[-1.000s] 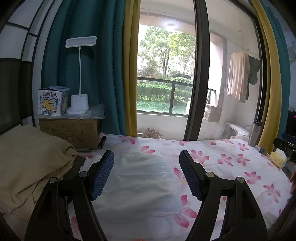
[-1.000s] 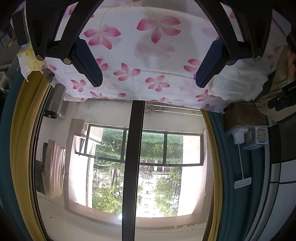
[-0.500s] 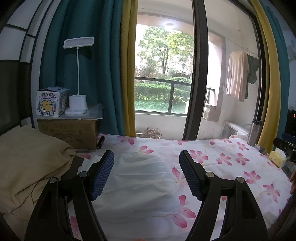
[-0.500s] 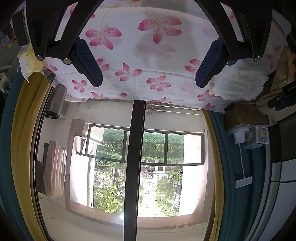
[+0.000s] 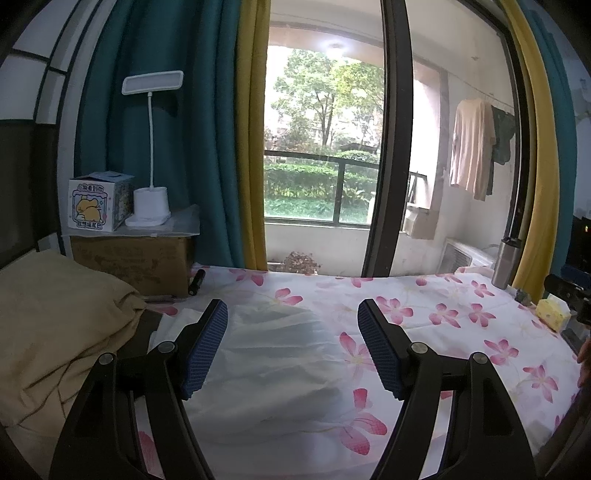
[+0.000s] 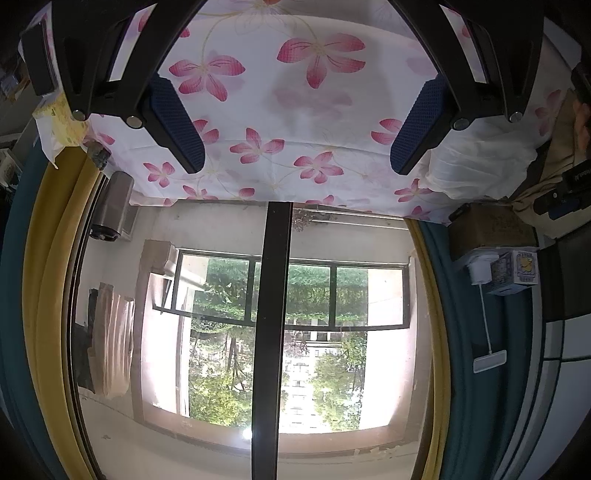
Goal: Fold large clothes
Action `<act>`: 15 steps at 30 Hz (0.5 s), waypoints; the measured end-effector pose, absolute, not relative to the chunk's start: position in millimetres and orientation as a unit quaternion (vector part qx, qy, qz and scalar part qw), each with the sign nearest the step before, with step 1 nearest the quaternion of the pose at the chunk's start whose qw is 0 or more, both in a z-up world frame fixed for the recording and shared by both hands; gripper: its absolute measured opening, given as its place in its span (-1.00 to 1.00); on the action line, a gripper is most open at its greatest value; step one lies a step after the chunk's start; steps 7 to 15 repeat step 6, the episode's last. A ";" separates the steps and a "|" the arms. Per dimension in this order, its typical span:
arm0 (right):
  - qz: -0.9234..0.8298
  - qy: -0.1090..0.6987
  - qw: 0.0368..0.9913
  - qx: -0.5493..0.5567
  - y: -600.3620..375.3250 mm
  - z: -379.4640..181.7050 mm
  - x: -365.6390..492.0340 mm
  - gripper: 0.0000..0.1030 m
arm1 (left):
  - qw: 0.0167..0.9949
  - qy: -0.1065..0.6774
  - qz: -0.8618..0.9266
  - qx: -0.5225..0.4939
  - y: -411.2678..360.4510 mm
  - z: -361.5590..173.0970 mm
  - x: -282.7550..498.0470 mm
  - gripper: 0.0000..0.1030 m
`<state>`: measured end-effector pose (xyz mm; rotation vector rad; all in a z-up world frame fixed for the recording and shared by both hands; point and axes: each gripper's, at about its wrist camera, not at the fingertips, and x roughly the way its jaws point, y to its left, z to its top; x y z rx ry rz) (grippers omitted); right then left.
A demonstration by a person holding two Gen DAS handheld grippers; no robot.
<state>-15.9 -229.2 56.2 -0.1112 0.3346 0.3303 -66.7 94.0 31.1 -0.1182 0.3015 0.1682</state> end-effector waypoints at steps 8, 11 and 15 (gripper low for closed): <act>0.165 0.168 0.970 -0.055 -229.0 55.5 -14.6 0.93 | 0.983 0.153 0.079 -0.068 95.9 29.7 -65.3 0.48; 0.165 0.168 0.970 -0.055 -229.0 55.5 -14.6 0.93 | 0.983 0.153 0.079 -0.068 95.9 29.7 -65.3 0.48; 0.165 0.168 0.970 -0.055 -229.0 55.5 -14.6 0.93 | 0.983 0.153 0.079 -0.068 95.9 29.7 -65.3 0.48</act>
